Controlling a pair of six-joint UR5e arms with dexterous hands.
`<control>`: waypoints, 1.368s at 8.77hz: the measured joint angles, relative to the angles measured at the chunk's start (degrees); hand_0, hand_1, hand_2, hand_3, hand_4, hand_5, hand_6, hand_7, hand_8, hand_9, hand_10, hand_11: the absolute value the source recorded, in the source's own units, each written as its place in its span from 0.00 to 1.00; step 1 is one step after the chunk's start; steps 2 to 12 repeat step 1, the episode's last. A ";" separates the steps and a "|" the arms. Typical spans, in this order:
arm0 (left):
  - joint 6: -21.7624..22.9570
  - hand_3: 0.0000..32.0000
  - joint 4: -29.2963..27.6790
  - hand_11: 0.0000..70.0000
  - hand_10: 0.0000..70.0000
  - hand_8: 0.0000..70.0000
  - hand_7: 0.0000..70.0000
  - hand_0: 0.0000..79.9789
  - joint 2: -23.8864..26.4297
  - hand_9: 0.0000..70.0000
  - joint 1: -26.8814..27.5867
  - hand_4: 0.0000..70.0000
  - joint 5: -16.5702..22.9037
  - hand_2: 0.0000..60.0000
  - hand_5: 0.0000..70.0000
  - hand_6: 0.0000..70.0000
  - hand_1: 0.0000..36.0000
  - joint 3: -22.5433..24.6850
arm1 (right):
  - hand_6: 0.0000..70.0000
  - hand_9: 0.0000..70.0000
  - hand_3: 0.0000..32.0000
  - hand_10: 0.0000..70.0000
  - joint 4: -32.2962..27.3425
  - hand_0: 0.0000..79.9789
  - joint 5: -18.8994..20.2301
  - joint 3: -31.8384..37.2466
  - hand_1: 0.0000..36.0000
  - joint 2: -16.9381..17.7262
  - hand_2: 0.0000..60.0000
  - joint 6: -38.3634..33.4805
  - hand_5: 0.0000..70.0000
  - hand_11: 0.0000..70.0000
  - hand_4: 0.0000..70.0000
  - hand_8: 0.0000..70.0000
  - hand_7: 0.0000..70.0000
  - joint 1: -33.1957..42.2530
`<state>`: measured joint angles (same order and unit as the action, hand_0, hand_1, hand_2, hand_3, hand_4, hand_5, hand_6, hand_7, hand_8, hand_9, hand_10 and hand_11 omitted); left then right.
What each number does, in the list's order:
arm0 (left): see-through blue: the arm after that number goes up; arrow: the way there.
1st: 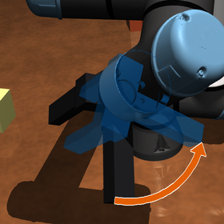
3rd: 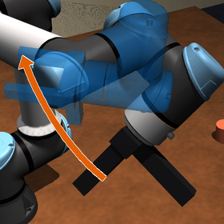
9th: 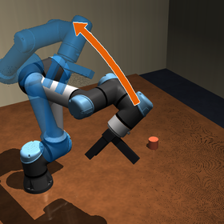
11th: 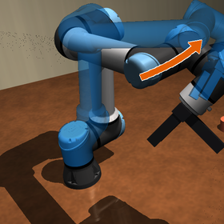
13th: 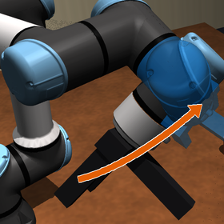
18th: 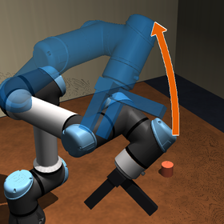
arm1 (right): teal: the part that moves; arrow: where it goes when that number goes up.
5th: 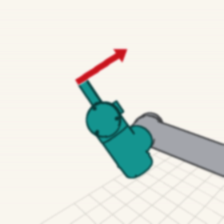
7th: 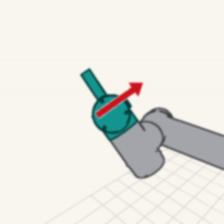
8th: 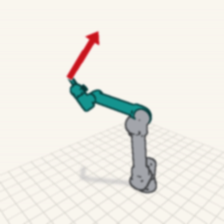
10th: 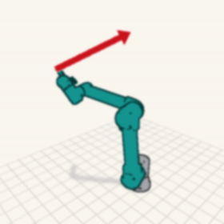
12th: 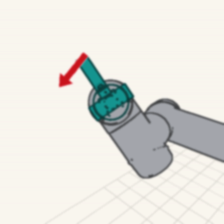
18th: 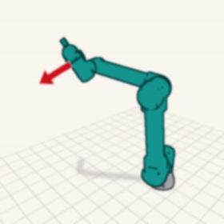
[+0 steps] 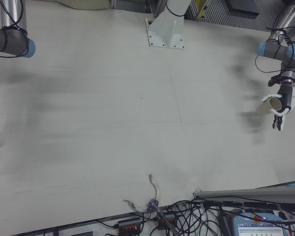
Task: Pour water
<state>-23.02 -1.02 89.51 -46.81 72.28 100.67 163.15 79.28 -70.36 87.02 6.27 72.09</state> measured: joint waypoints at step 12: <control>-0.94 0.00 -1.97 0.10 0.05 0.01 0.10 0.79 -0.28 0.00 0.09 0.53 -0.04 0.39 1.00 0.02 0.77 -2.27 | 0.00 0.00 1.00 0.00 0.03 0.64 0.09 -0.27 0.09 0.15 0.00 -0.28 0.06 0.00 0.00 0.02 0.00 -0.12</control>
